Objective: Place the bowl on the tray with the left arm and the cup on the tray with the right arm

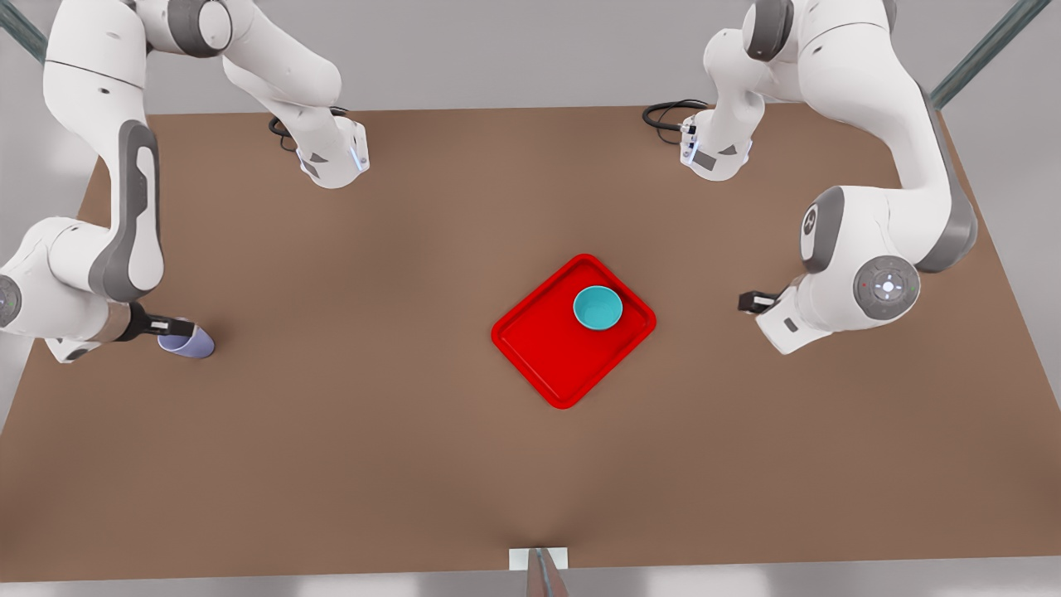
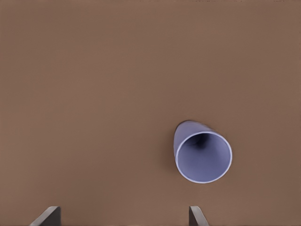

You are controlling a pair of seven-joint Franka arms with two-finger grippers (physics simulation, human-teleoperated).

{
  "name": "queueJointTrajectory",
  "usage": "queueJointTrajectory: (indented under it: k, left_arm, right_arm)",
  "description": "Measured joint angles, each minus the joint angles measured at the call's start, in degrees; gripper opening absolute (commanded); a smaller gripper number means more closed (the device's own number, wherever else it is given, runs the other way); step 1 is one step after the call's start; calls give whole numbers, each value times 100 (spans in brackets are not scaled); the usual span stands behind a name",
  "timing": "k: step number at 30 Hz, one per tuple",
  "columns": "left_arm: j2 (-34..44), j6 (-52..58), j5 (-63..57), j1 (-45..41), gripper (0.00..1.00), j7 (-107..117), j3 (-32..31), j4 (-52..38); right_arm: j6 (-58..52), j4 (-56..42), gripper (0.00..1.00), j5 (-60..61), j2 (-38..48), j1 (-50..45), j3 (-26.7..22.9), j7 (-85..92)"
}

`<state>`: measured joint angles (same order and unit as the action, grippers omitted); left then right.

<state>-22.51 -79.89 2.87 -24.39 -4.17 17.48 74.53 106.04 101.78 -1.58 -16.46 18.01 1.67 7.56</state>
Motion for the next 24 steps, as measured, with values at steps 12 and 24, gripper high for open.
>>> queueJointTrajectory:
  k: [12,24]
  left_arm:
    - [176,17,-1,128,100,13,-65,71]
    - [150,17,99,119,100,13,-61,70]
  right_arm:
    - [742,522,100,-18,-225,-65,-897,829]
    - [2441,1468,100,140,-505,-8,-1406,1556]
